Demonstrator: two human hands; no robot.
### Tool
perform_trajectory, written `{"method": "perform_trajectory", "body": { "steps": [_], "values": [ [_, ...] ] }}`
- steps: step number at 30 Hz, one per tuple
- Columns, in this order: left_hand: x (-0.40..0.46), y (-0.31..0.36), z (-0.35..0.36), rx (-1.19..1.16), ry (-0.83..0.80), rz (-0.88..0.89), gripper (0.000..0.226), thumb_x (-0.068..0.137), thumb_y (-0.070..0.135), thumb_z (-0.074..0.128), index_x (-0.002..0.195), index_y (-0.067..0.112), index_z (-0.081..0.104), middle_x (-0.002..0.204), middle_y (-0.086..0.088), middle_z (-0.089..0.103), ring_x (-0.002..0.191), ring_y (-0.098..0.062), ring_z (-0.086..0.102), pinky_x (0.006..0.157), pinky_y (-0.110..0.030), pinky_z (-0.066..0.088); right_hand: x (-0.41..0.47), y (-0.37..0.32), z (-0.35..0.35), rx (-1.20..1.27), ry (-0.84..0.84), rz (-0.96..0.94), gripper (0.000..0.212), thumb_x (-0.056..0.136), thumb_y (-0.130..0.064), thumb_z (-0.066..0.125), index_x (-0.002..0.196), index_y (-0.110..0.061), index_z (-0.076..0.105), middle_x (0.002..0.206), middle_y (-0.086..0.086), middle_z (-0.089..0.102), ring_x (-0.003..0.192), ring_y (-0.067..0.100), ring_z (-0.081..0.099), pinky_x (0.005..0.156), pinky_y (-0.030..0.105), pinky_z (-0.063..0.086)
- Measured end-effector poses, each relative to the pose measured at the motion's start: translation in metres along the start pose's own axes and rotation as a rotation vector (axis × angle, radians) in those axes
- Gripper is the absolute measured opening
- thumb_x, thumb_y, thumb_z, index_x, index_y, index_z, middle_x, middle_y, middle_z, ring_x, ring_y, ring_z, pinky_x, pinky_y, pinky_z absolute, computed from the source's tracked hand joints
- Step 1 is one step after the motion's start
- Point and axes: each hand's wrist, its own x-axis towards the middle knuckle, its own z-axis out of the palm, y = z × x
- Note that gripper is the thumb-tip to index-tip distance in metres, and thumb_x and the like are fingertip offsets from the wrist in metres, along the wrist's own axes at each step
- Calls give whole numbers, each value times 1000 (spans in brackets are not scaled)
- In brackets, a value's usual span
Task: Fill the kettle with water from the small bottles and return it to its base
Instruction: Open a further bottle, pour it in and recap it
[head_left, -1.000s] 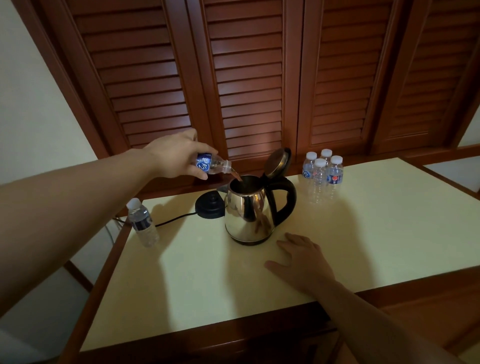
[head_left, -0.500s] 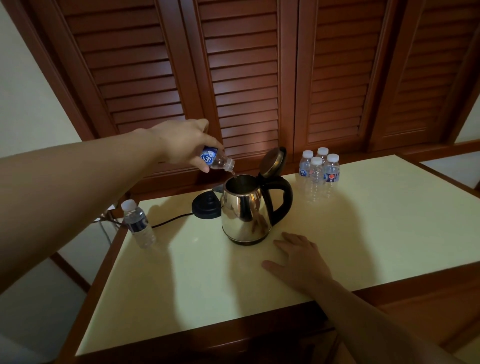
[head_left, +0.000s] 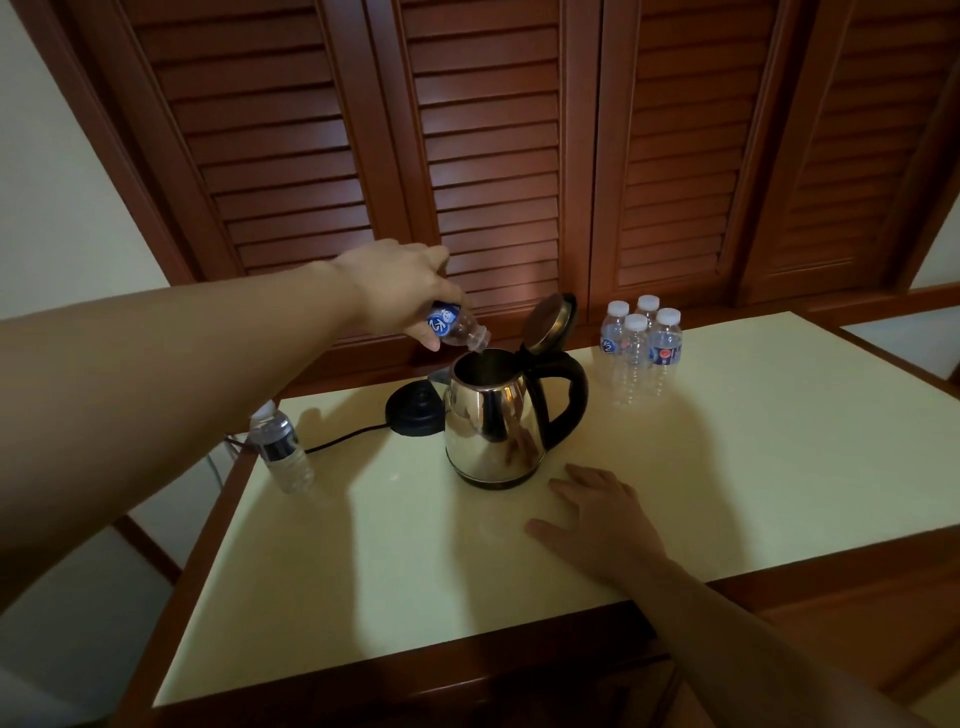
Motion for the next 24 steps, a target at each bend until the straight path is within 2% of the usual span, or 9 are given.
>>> {"method": "perform_trajectory", "body": {
  "steps": [2, 4, 7, 12, 16, 19, 22, 24],
  "values": [
    [-6, 4, 13, -155, 32, -107, 73, 85, 67, 66, 150, 40, 44, 107, 2, 39, 92, -17, 43, 73, -36, 43, 0, -1, -1, -5, -4, 2, 84, 86, -82, 46, 155, -36, 42, 167, -9, 27, 153, 15, 20, 125, 40, 16],
    [-14, 8, 30, -359, 54, -217, 71, 85, 63, 70, 148, 39, 46, 110, 1, 40, 96, -21, 49, 82, -40, 50, 0, -1, -1, -12, -7, 3, 84, 86, -83, 45, 156, -35, 42, 168, -9, 27, 153, 15, 20, 125, 40, 16],
    [-27, 18, 56, -604, 136, -331, 65, 86, 56, 74, 144, 38, 51, 109, -1, 47, 105, -25, 54, 87, -36, 46, 0, -1, 0, -21, -6, 5, 85, 85, -84, 44, 155, -36, 42, 167, -9, 27, 153, 15, 20, 124, 40, 16],
    [-63, 47, 103, -823, 315, -458, 63, 84, 49, 79, 140, 35, 56, 108, -1, 50, 100, -20, 56, 91, -31, 44, 2, -2, 0, -48, -22, 23, 84, 85, -84, 45, 155, -37, 42, 167, -10, 27, 153, 15, 20, 124, 39, 16],
    [-96, 79, 142, -889, 389, -471, 65, 82, 49, 79, 141, 34, 56, 105, 1, 50, 97, -18, 59, 83, -34, 50, 2, -7, -1, -67, 20, 5, 76, 84, -81, 49, 146, -37, 53, 156, -7, 43, 146, 18, 29, 118, 40, 26],
    [-117, 100, 163, -930, 360, -478, 65, 83, 48, 80, 142, 34, 56, 107, 5, 50, 92, -10, 57, 75, -21, 43, 3, -27, -2, -98, 18, -75, 70, 83, -79, 43, 137, -37, 60, 136, -7, 56, 131, 21, 42, 107, 40, 37],
    [-131, 115, 182, -965, 300, -446, 65, 85, 51, 78, 143, 38, 53, 116, 9, 50, 100, -6, 56, 80, -13, 44, 9, -55, 0, -69, -69, -143, 61, 90, -71, 51, 140, -36, 57, 138, -8, 54, 129, 19, 45, 107, 39, 39],
    [-138, 119, 190, -1016, 269, -424, 64, 87, 50, 77, 144, 38, 52, 119, 8, 50, 101, -4, 56, 81, -8, 44, 15, -67, 4, -38, -130, -149, 54, 93, -64, 57, 135, -31, 62, 136, -6, 53, 127, 19, 46, 105, 36, 41]
  ]
}}
